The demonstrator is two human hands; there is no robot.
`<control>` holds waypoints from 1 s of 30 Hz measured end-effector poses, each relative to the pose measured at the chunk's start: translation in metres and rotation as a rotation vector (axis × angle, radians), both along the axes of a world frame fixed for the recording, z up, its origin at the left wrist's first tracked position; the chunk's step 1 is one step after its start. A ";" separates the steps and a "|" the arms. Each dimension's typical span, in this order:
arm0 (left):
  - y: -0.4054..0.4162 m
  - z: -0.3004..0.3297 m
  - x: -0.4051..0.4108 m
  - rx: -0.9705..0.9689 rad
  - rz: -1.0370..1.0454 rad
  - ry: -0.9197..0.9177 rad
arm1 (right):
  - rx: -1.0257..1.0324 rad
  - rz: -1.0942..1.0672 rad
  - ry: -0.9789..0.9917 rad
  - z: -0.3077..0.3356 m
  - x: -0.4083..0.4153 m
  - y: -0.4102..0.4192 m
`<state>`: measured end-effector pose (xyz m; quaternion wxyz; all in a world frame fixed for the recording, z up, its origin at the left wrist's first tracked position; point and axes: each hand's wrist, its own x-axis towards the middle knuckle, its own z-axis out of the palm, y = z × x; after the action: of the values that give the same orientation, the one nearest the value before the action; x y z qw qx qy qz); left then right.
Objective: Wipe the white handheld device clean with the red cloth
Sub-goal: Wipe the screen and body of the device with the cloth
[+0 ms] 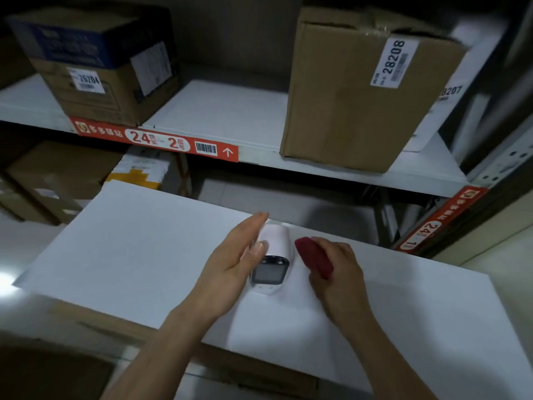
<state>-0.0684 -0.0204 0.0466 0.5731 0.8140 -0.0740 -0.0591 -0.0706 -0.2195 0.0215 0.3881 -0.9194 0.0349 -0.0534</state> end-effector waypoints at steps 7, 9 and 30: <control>0.001 0.004 -0.007 -0.032 -0.020 0.100 | 0.243 0.024 -0.126 0.040 -0.020 0.013; 0.003 0.001 -0.006 -0.016 -0.002 0.099 | 0.267 0.017 -0.130 0.040 -0.023 0.019; 0.016 -0.013 0.007 0.088 -0.014 0.009 | 0.526 -0.065 -0.099 0.006 0.001 0.035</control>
<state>-0.0618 -0.0047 0.0340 0.5367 0.8375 -0.0745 -0.0703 -0.0696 -0.1845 0.0278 0.6129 -0.7816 0.0580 -0.1000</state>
